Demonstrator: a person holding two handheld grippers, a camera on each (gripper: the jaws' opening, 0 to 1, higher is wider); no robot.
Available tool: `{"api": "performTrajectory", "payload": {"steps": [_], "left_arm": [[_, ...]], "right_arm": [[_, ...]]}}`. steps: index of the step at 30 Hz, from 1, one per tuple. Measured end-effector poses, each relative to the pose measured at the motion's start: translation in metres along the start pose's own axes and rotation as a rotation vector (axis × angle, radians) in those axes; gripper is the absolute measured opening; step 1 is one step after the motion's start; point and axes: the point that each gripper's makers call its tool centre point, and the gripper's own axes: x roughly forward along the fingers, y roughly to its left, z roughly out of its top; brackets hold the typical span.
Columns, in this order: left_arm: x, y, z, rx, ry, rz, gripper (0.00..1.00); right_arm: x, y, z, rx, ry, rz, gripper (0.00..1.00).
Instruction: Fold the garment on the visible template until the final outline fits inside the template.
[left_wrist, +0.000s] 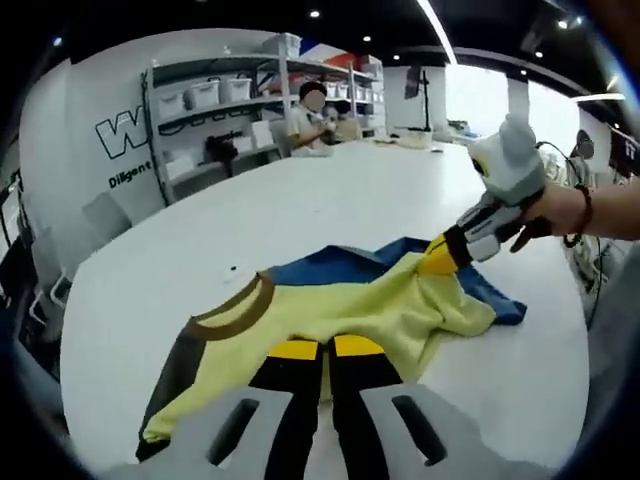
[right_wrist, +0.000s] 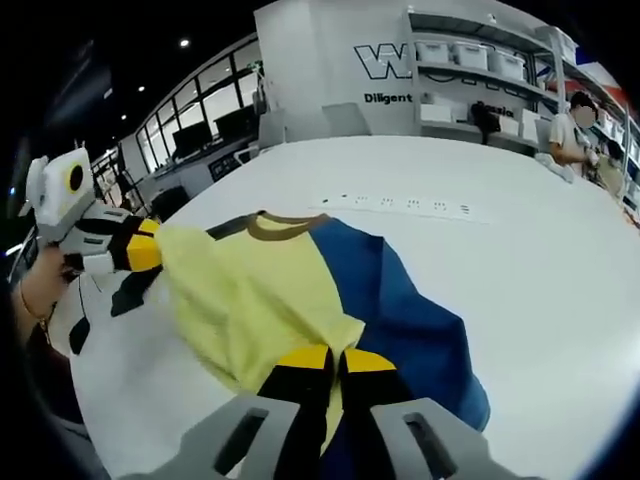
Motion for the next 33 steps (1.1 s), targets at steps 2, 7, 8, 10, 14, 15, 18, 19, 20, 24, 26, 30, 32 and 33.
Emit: {"api": "performTrajectory", "payload": {"steps": [2,7,8,10,14,15,18,19,20,24,26,30,32,33], "left_arm": [[0.009,0.000,0.000,-0.018,0.008,-0.008,0.02],[0.030,-0.003,-0.004,-0.041,0.028,-0.005,0.02],[0.035,-0.003,-0.005,-0.048,0.036,-0.005,0.02],[0.037,-0.006,-0.006,-0.054,0.042,-0.009,0.02],[0.050,-0.008,-0.015,-0.066,0.070,-0.018,0.02],[0.051,-0.008,-0.016,-0.068,0.073,-0.017,0.02],[0.061,-0.007,-0.023,-0.102,0.095,-0.028,0.03],[0.063,-0.011,-0.027,-0.131,0.116,-0.038,0.03],[0.065,-0.012,-0.027,-0.123,0.117,-0.040,0.03],[0.074,-0.010,-0.032,-0.098,0.141,-0.044,0.04],[0.074,-0.013,-0.035,-0.097,0.147,-0.046,0.04],[0.073,-0.013,-0.038,-0.077,0.156,-0.056,0.05],[0.070,-0.016,-0.036,-0.066,0.150,-0.074,0.07],[0.069,-0.016,-0.035,-0.059,0.148,-0.081,0.10]], "right_arm": [[0.000,0.000,-0.001,0.000,0.003,0.000,0.00],[0.001,0.002,-0.005,-0.011,0.015,0.007,0.00],[0.001,0.002,-0.006,-0.014,0.017,0.007,0.00],[0.001,0.002,-0.006,-0.011,0.016,0.008,0.00],[0.001,0.002,-0.006,-0.004,0.017,0.009,0.00],[0.001,0.003,-0.006,-0.003,0.017,0.010,0.00],[0.003,0.004,-0.008,-0.002,0.021,0.013,0.00],[0.003,0.005,-0.010,-0.004,0.023,0.013,0.00],[0.004,0.006,-0.011,-0.007,0.026,0.013,0.00],[0.006,0.007,-0.015,-0.014,0.038,0.016,0.00],[0.007,0.008,-0.016,-0.015,0.041,0.017,0.00],[0.007,0.007,-0.015,-0.018,0.039,0.008,0.00],[0.006,0.006,-0.014,-0.027,0.036,-0.006,0.00],[0.005,0.007,-0.014,-0.029,0.033,-0.008,0.02]]}}
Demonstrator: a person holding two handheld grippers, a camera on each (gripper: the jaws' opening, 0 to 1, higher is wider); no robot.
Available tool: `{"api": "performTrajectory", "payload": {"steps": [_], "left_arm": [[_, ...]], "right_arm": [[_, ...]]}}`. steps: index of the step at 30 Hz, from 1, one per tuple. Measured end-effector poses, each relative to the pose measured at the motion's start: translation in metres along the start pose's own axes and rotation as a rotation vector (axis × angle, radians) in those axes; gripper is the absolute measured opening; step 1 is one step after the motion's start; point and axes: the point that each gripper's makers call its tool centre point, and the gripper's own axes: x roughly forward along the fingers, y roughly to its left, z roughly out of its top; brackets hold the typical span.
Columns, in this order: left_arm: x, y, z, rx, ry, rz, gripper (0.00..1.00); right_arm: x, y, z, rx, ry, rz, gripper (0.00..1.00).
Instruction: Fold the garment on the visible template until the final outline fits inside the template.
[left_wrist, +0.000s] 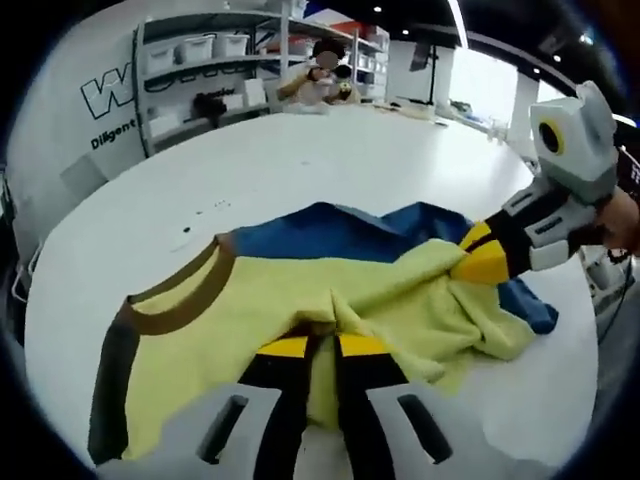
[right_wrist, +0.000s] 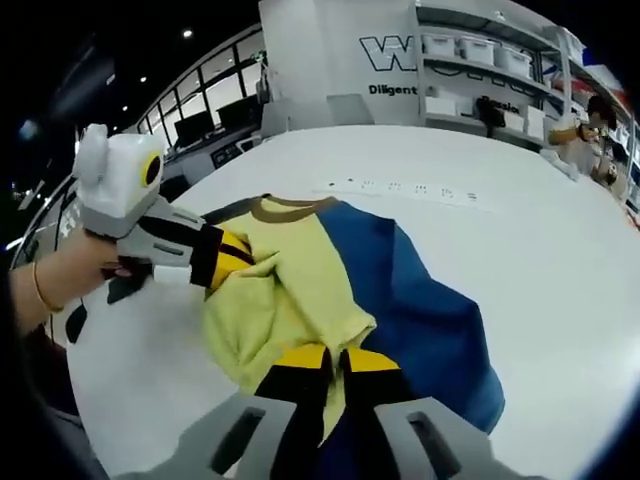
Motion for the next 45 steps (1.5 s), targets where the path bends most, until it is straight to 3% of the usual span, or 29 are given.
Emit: {"api": "performTrajectory", "payload": {"steps": [4,10,12,19,24,32,35,41,45], "left_arm": [[-0.011,-0.003,0.003,0.057,-0.001,-0.015,0.20],[-0.017,-0.004,0.005,0.053,-0.007,-0.027,0.28],[-0.022,-0.004,0.010,-0.016,-0.032,-0.048,0.28],[-0.016,-0.006,0.012,-0.056,-0.046,-0.057,0.28],[-0.011,-0.008,0.013,-0.077,-0.047,-0.061,0.28],[-0.006,-0.007,0.014,-0.112,-0.057,-0.071,0.28],[-0.004,-0.008,0.014,-0.117,-0.058,-0.075,0.28],[-0.001,-0.009,0.013,-0.121,-0.059,-0.083,0.28],[-0.003,-0.009,0.014,-0.138,-0.066,-0.088,0.27]], "right_arm": [[-0.007,0.007,0.010,0.003,-0.057,0.013,0.23],[-0.017,0.018,0.019,-0.045,-0.105,0.014,0.48],[-0.021,0.029,0.021,-0.078,-0.127,0.023,0.52],[-0.013,0.071,0.012,-0.180,-0.130,0.064,0.51],[0.006,0.099,0.002,-0.257,-0.109,0.085,0.48],[0.031,0.093,-0.002,-0.343,-0.079,0.015,0.32],[0.035,0.090,-0.004,-0.337,-0.065,0.019,0.30],[0.033,0.085,-0.001,-0.327,-0.071,0.007,0.16],[0.029,0.086,0.002,-0.327,-0.070,0.021,0.01]]}}
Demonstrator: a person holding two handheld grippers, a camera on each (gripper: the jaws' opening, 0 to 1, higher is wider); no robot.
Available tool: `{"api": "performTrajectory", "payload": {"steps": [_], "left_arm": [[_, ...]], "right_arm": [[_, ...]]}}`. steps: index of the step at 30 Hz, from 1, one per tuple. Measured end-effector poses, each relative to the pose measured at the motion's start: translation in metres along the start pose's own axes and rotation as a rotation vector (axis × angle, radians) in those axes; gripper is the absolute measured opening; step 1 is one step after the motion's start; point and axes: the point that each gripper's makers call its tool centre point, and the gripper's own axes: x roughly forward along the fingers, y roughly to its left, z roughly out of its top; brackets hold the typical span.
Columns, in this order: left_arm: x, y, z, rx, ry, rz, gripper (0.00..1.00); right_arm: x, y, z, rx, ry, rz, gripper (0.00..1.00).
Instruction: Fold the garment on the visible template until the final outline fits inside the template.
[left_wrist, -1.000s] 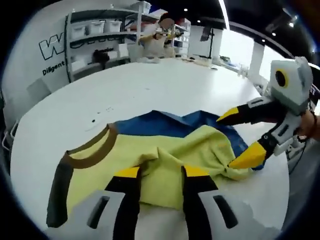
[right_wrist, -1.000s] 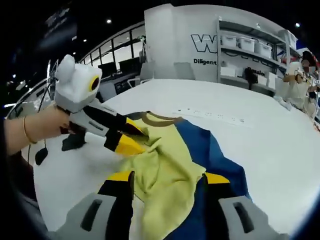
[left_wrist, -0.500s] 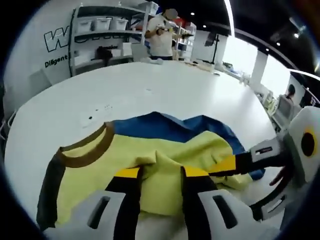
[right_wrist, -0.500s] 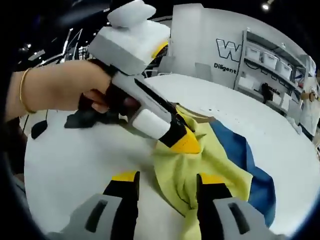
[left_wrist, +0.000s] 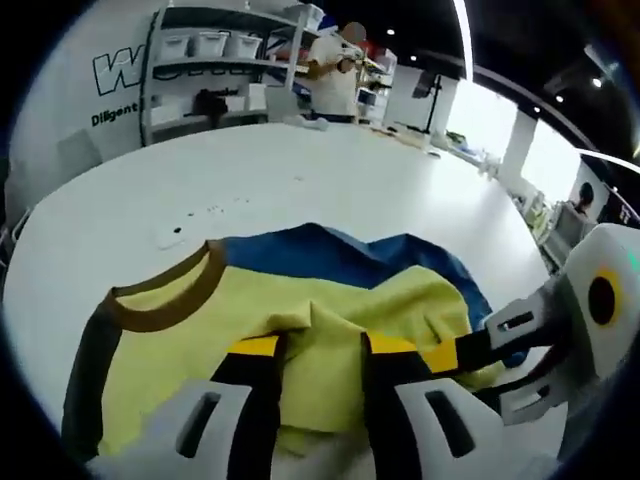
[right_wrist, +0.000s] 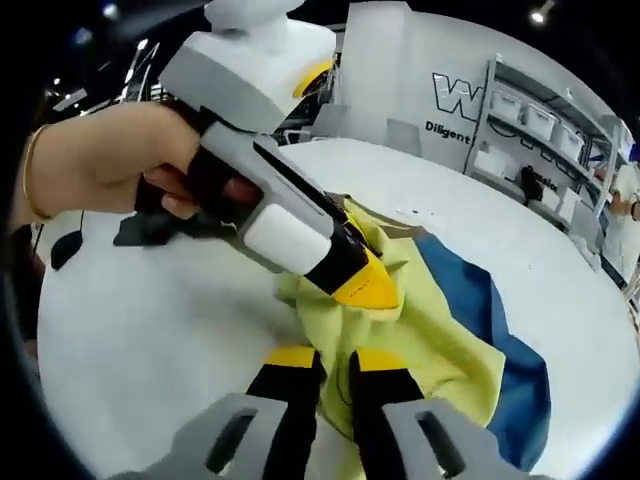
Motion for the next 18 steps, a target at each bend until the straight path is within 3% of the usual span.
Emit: {"api": "performTrajectory", "payload": {"steps": [4,12,15,16,18], "left_arm": [[-0.009,-0.005,0.000,0.031,0.001,-0.009,0.26],[-0.036,-0.014,0.004,0.056,-0.070,-0.059,0.22],[-0.041,-0.011,-0.002,0.120,-0.057,-0.028,0.20],[-0.042,-0.013,-0.006,0.182,-0.048,-0.027,0.20],[-0.044,-0.020,-0.011,0.206,-0.039,-0.032,0.19]], "right_arm": [[-0.007,-0.002,0.007,0.025,-0.026,0.013,0.00],[-0.017,-0.012,0.018,0.083,-0.058,0.014,0.00],[-0.018,-0.018,0.018,0.102,-0.046,0.001,0.00],[-0.018,-0.024,0.020,0.138,-0.050,-0.010,0.00],[-0.019,-0.024,0.023,0.189,-0.059,0.005,0.00]]}}
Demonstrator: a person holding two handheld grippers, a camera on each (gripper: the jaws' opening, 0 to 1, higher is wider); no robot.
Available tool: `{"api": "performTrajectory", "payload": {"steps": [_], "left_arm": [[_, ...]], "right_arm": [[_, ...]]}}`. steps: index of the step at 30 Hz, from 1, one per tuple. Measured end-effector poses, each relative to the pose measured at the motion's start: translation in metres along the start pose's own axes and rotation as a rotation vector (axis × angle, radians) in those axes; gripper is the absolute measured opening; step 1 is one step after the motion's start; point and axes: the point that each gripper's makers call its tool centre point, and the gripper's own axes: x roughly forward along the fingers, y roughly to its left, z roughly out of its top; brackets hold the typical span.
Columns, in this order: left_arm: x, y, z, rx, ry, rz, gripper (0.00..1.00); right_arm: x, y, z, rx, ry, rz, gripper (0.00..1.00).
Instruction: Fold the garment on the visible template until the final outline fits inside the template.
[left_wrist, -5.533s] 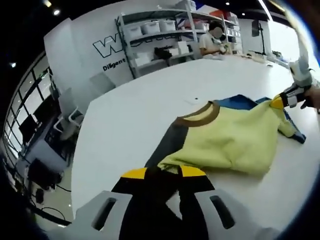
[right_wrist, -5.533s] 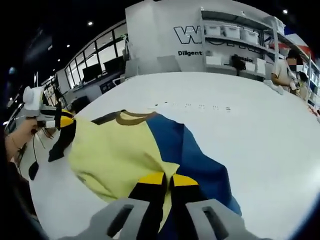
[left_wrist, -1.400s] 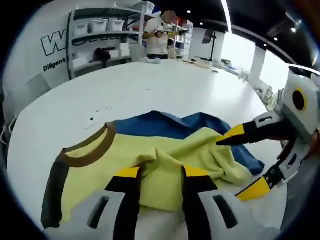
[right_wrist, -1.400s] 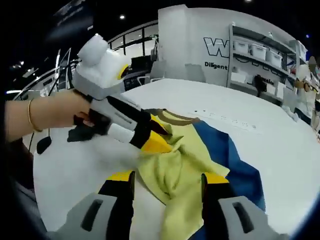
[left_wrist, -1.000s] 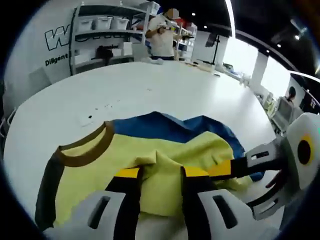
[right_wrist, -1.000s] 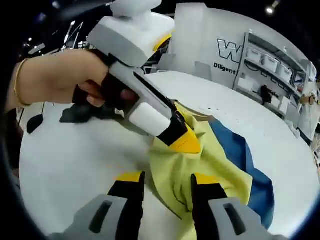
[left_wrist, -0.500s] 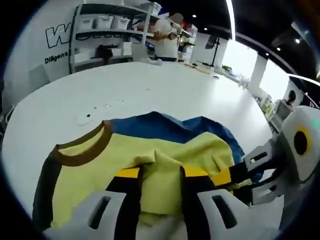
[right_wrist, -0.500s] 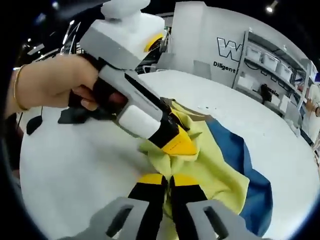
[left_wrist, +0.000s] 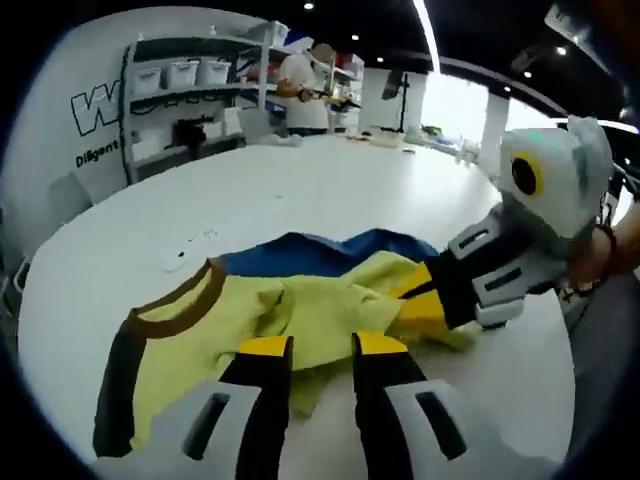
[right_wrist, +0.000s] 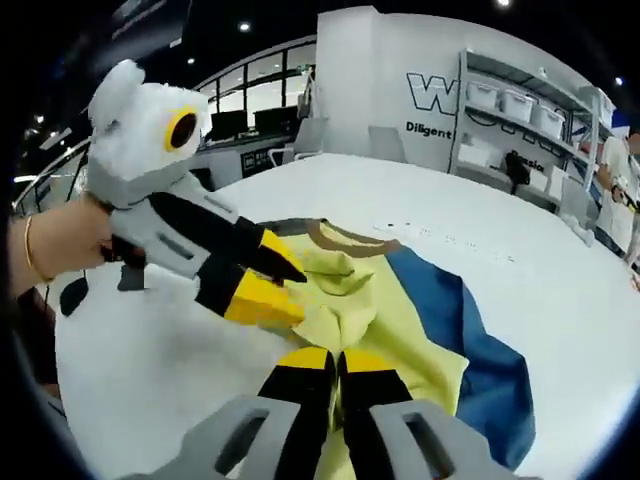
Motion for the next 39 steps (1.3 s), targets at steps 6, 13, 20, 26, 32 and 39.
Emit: {"api": "performTrajectory", "payload": {"steps": [6,13,20,26,32,39], "left_arm": [[0.009,-0.003,-0.006,0.128,0.035,0.029,0.19],[0.012,0.010,0.008,0.153,-0.007,0.090,0.16],[0.009,0.014,0.002,0.031,0.001,0.056,0.00],[-0.011,0.005,0.005,0.096,0.019,0.050,0.00],[-0.032,-0.008,-0.003,0.113,0.030,0.037,0.00],[-0.057,-0.032,-0.015,0.086,0.040,0.005,0.00]], "right_arm": [[-0.002,-0.008,0.008,0.021,-0.009,-0.002,0.00],[-0.006,-0.007,0.010,0.007,-0.004,0.016,0.00],[-0.014,0.002,0.013,-0.054,0.003,0.050,0.00],[-0.024,0.014,0.008,-0.102,0.023,0.100,0.00],[-0.035,0.033,0.001,0.028,0.025,0.209,0.00],[-0.053,0.052,-0.014,0.006,0.062,0.265,0.00]]}}
